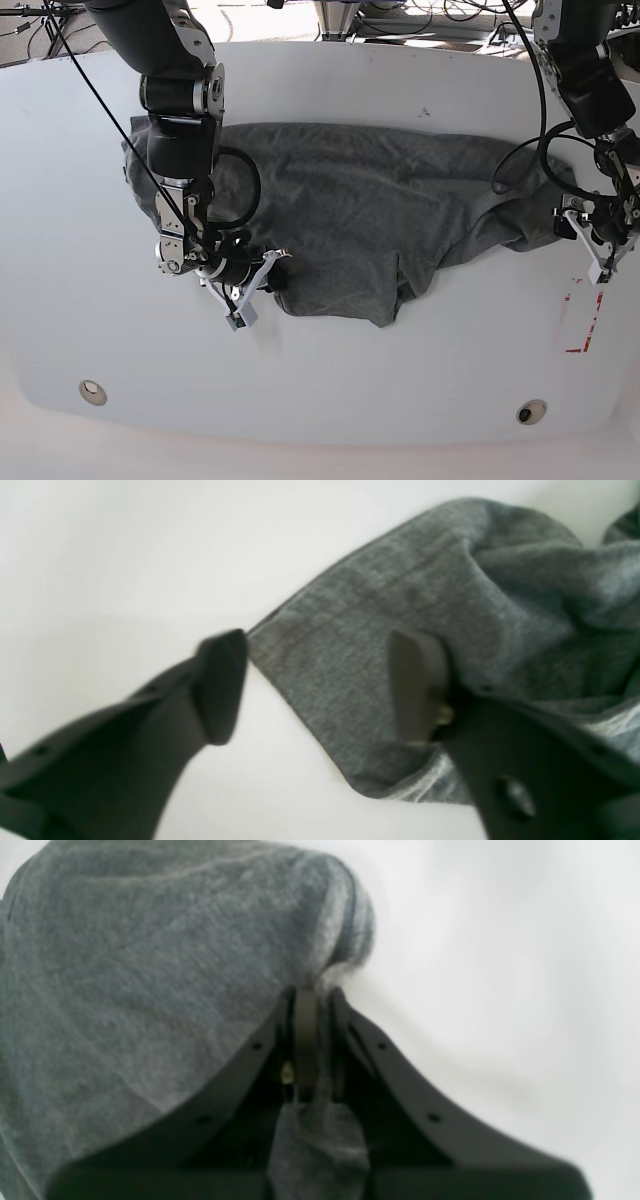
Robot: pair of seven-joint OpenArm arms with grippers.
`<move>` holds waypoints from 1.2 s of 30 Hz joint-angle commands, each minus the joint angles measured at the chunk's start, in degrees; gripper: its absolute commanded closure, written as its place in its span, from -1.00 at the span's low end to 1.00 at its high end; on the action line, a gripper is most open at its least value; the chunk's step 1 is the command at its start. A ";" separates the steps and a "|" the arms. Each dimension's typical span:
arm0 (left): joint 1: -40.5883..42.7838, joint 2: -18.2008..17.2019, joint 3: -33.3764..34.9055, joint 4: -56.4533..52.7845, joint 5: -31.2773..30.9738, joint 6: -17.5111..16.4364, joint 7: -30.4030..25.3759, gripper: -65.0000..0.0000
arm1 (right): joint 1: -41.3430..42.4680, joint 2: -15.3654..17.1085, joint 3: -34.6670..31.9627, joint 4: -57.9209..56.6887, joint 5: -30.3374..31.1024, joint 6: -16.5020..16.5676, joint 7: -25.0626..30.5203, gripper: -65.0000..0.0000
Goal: Fold the T-shirt properly
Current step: 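Grasp the shirt corner with the left gripper beside the red marking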
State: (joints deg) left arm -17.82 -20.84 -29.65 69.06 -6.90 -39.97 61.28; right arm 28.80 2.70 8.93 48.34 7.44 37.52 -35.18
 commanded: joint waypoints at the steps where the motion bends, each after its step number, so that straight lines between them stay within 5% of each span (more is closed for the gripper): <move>1: -1.03 -1.45 -3.80 0.79 -0.09 -0.03 -0.57 -0.57 | 1.67 0.07 0.08 1.20 0.69 0.33 0.85 1.00; 36: 0.99 -1.27 -6.35 -8.88 0.08 -0.03 -5.85 -0.59 | 0.96 0.16 0.08 1.20 0.69 0.77 0.85 1.00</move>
State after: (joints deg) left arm -15.90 -21.30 -36.01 59.59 -6.24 -39.92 55.64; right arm 27.83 2.70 8.93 48.36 7.31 37.56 -35.16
